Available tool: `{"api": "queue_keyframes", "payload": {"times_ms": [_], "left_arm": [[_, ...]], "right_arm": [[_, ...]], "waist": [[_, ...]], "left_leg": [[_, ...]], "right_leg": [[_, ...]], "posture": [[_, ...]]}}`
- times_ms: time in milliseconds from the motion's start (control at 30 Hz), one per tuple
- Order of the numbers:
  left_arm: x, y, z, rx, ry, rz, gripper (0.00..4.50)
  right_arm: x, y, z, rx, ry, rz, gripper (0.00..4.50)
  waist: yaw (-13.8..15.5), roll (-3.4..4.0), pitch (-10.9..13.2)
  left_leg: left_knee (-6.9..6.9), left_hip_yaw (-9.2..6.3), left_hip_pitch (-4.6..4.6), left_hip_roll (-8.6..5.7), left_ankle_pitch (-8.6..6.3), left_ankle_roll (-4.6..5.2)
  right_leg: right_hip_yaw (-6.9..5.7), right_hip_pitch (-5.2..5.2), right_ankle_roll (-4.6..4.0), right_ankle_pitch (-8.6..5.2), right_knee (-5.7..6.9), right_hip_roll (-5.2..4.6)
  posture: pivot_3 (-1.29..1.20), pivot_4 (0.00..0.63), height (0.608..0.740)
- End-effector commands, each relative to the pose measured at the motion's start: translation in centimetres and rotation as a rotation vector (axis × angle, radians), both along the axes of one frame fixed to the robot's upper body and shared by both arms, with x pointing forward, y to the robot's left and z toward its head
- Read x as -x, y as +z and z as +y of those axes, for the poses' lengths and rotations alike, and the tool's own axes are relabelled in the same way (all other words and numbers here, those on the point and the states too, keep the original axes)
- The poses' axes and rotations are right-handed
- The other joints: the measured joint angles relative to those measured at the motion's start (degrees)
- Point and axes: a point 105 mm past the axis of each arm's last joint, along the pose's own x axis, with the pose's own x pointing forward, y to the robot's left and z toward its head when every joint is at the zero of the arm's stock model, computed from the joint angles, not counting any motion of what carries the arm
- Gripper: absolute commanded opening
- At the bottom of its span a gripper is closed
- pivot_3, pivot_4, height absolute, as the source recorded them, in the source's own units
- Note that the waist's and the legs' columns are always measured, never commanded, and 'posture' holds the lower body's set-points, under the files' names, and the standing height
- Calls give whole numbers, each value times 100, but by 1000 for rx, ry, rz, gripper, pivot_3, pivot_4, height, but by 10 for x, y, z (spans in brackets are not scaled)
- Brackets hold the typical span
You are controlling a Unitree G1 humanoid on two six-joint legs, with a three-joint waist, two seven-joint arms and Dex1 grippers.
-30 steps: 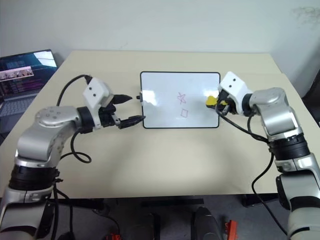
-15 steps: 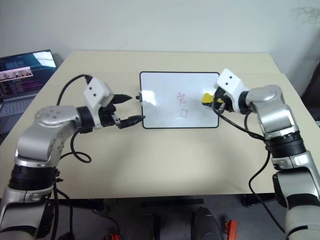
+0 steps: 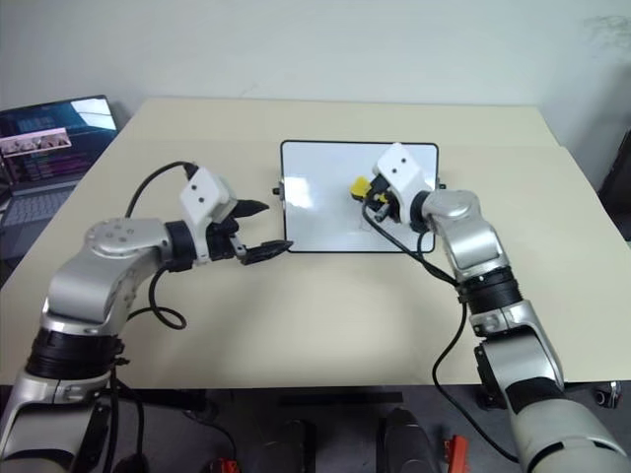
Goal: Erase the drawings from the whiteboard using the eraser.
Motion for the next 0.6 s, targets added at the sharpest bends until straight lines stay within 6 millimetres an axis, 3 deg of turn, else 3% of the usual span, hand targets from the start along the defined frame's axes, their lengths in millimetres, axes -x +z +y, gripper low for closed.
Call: {"api": "queue_keyframes", "payload": {"times_ms": [33, 467, 600], "left_arm": [[4, 12, -6, -2, -29, -46, 4500], [5, 10, -4, -2, -19, -41, 4500], [5, 11, -3, -2, -15, -43, 4500]], "right_arm": [[-12, 10, 7, 29, -44, -79, 1018], [-28, 23, 42, 27, -51, -129, 1017], [-30, 11, 43, 103, -62, -93, 1017]], "waist": [[-15, 0, 0], [-85, 0, 0], [-85, 0, 0]], "left_leg": [[-1, 0, 1, 0, 0, 0], [-4, 0, 1, 0, 0, 0], [-4, -1, 1, 0, 0, 0]], "right_leg": [[0, 0, 0, 0, 1, 0], [1, -3, -3, 2, 4, 1], [0, -3, -4, 2, 5, 1]], "posture": [[0, 150, 740], [0, 150, 740], [0, 150, 740]]}}
